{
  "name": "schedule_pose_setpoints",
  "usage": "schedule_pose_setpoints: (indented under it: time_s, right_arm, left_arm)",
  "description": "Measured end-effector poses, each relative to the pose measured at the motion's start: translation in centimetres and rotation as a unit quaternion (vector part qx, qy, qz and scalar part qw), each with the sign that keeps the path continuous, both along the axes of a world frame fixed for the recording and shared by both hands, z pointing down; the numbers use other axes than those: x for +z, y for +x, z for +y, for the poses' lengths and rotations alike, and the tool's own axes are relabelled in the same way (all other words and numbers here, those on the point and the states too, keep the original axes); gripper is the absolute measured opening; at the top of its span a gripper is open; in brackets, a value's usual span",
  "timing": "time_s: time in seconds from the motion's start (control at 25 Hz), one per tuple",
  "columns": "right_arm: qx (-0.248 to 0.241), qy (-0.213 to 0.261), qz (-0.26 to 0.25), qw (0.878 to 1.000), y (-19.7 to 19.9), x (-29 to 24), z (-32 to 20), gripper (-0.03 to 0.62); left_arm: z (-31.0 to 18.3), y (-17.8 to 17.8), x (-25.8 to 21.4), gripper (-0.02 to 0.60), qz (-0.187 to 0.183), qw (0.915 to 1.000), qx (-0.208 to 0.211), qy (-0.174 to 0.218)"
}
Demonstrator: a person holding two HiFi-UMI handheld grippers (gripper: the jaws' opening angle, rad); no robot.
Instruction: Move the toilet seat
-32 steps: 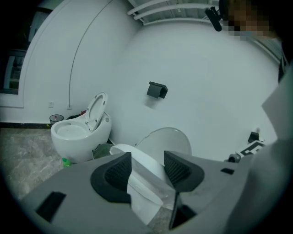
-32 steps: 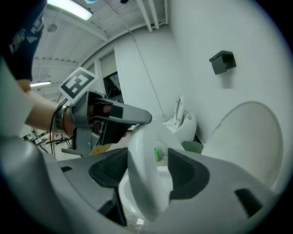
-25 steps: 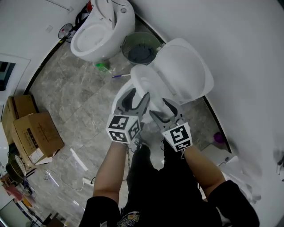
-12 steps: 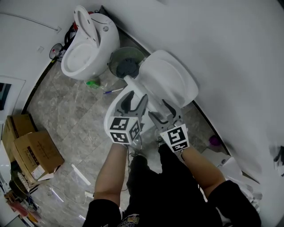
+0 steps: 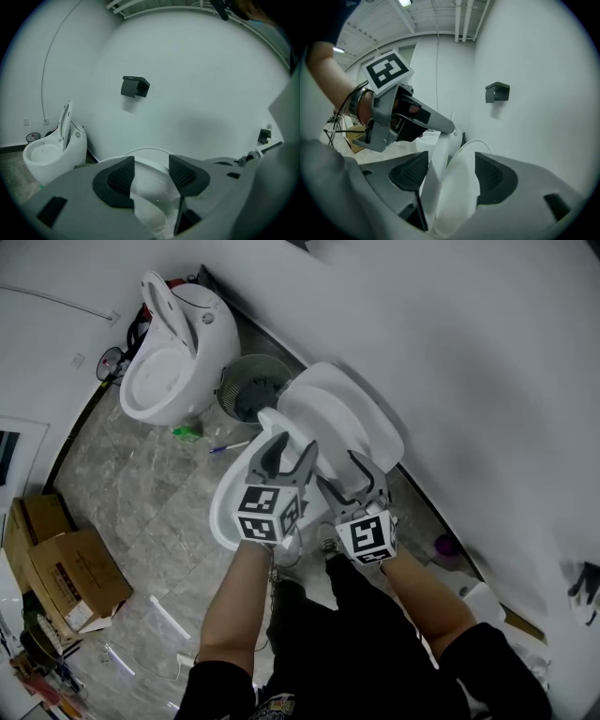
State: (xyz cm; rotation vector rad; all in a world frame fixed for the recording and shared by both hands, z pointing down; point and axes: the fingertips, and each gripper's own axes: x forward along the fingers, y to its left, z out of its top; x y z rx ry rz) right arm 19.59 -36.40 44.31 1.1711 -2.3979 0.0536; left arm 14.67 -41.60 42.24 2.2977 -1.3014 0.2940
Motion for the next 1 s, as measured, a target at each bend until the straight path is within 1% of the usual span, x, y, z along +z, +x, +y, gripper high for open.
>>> schedule_pose_setpoints:
  time_s: [0.12,0.28,0.44,0.68,0.8,1.0]
  right_arm:
    - [0.016,-0.005,-0.008,1.0,1.4,0.1,-1.1,0.332]
    - [0.03,-0.009,-0.01,0.999,3.1,0.4,-2.6,0.333]
    - [0.046,-0.017,-0.007,0.999,4.6,1.1,-4.1,0.319]
    - [0.053,-0.028,-0.007,0.998,5.9,1.9,-5.8,0.312]
    - [0.049,-0.031,-0.017,0.998,6.0,2.0,-6.1,0.311]
    - [0.04,-0.028,-0.027,0.998,5.6,1.4,-6.1,0.307]
  left_arm:
    - [-0.9,1.3,0.0,0.221,-0.004,0.9999,0.01,0.005]
    - [-1.8,2.8,0.0,0.208,-0.026,0.9992,0.026,0.014]
    - [-2.8,3.5,0.0,0.207,-0.024,0.9993,0.024,0.017]
    - [-3.2,3.8,0.4,0.201,-0.029,0.9993,0.022,0.007]
    - [-3.4,3.4,0.5,0.199,-0.035,0.9991,0.016,0.019]
    - [-2.8,2.7,-0.1,0.193,-0.035,0.9992,0.009,0.015]
